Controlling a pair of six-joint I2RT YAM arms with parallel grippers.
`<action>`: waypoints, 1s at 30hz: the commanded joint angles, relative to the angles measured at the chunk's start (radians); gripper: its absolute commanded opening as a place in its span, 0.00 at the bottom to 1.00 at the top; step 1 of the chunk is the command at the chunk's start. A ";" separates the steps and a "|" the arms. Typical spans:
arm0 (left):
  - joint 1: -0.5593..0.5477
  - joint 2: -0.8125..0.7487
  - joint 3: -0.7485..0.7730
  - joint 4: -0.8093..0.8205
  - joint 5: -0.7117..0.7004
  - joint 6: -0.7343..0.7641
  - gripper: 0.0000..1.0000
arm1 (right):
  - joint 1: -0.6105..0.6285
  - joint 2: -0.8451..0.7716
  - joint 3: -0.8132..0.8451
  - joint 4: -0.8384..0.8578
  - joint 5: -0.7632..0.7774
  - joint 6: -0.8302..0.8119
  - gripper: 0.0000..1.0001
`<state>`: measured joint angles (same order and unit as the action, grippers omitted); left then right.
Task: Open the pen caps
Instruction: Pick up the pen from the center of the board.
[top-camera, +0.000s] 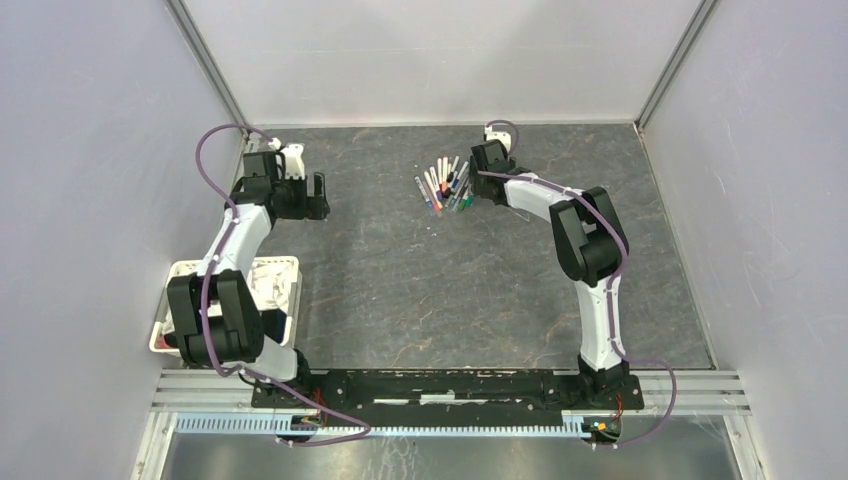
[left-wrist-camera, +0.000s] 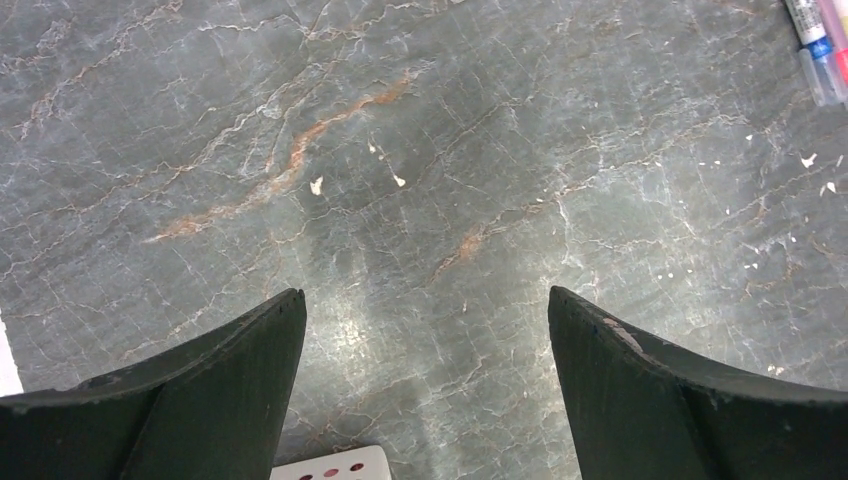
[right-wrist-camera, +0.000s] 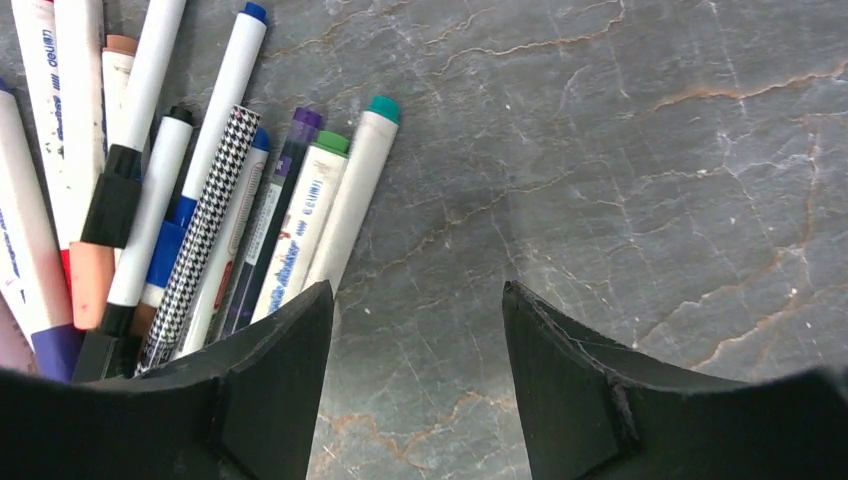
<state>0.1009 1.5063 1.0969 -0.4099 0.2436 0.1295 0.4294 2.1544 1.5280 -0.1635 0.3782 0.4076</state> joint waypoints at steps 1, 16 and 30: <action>0.004 -0.064 0.007 -0.028 0.060 0.059 0.95 | -0.002 0.032 0.081 0.006 0.010 0.011 0.68; 0.004 -0.088 -0.033 -0.036 0.118 0.099 0.95 | -0.002 -0.041 0.015 0.103 -0.087 0.000 0.60; 0.005 -0.099 -0.025 -0.063 0.151 0.130 0.96 | -0.002 0.032 0.088 0.071 -0.087 0.009 0.54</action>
<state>0.1009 1.4387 1.0630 -0.4702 0.3527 0.2142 0.4294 2.1708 1.5650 -0.0994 0.2844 0.4072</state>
